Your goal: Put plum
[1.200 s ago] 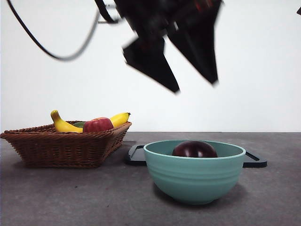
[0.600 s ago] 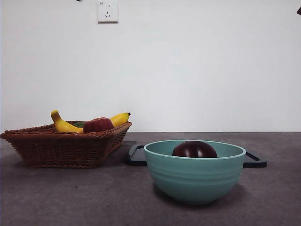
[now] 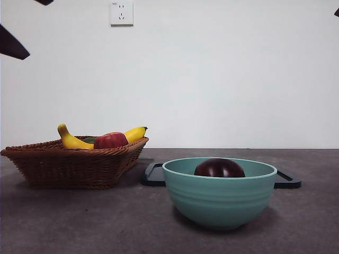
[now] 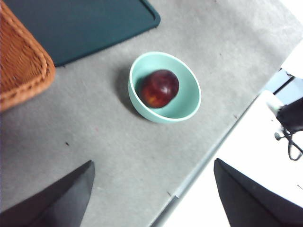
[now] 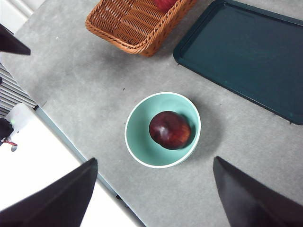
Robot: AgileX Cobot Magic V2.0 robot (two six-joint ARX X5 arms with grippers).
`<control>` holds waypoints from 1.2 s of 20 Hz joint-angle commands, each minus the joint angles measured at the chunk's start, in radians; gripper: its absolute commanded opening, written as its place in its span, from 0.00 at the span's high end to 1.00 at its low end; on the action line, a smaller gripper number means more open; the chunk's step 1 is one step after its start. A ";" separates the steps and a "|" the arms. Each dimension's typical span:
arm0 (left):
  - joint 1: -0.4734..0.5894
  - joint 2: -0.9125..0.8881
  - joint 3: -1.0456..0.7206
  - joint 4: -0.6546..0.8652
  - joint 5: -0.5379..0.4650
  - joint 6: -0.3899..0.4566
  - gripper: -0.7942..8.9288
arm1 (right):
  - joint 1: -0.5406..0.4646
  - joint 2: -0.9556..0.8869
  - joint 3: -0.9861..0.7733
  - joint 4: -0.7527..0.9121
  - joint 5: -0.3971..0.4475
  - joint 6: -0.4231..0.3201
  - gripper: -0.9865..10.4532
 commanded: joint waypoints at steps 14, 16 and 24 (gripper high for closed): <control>-0.005 0.003 0.008 0.004 0.048 -0.003 0.51 | 0.054 0.137 -0.175 0.209 0.025 0.128 0.58; -0.005 0.003 0.008 0.004 0.048 -0.003 0.51 | 0.085 0.177 -0.233 0.308 0.045 0.164 0.61; -0.005 0.003 0.008 0.004 0.048 -0.003 0.51 | 0.219 0.376 -0.277 0.509 0.247 0.214 0.69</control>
